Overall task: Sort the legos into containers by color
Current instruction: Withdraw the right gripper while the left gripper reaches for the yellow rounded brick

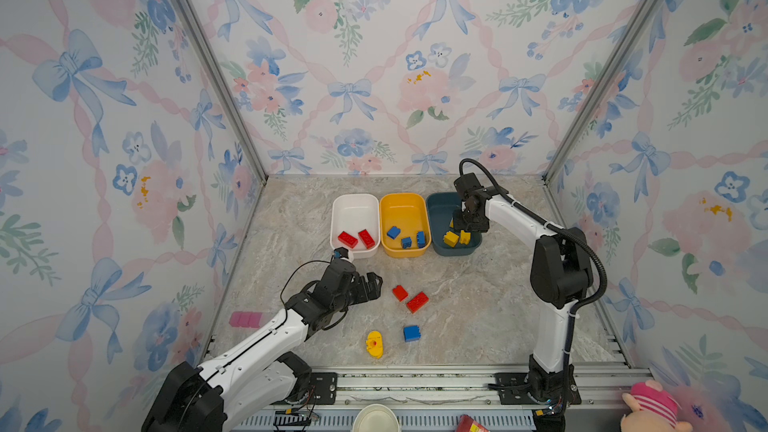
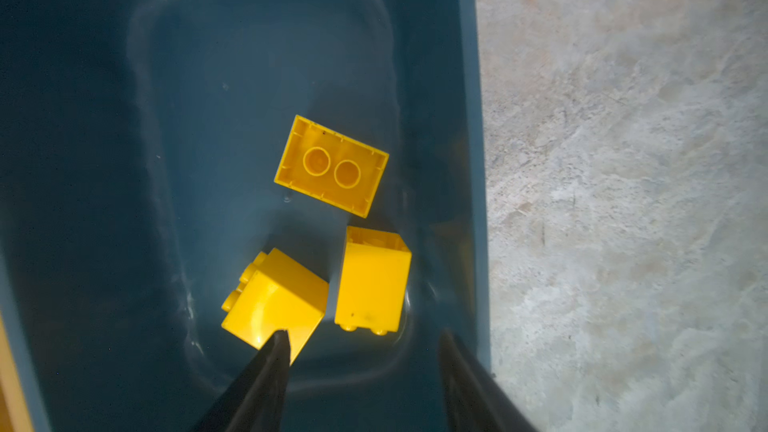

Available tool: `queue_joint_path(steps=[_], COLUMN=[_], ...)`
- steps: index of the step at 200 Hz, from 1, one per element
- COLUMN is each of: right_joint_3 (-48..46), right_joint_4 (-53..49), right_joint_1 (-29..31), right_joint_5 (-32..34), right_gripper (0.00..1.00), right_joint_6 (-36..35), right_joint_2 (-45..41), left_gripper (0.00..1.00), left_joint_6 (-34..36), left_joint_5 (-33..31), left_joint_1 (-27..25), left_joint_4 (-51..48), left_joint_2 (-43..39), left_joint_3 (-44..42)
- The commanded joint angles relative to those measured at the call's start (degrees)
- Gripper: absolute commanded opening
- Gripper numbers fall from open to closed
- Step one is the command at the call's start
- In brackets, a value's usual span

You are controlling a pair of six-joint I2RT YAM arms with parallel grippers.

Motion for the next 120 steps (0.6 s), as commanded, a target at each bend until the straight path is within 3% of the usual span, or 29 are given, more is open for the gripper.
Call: queue_joint_path(steps=[1, 65, 120], right_joint_3=[-1.7, -10.8, -18.6], right_joint_4=[-1.5, -0.7, -1.3], right_joint_1=[0.8, 1.7, 2.5], right_joint_5=[0.4, -3.8, -6.5], right_gripper=[0.63, 0.76, 0.83], right_joint_6=[0.2, 1.7, 1.9], right_joint_2=[-4.9, -14.1, -22.8], left_gripper=[0.97, 0.95, 0.91], left_joint_6=[-1.8, -6.8, -14.0], left_joint_5=[-2.6, -7.2, -11.1], left_joint_1=[-1.4, -7.7, -16.4], left_joint_4=[-4.4, -15.3, -23.7], left_joint_2=[-0.3, 0.1, 1.9], left_joint_3=[0.8, 4.9, 7.7])
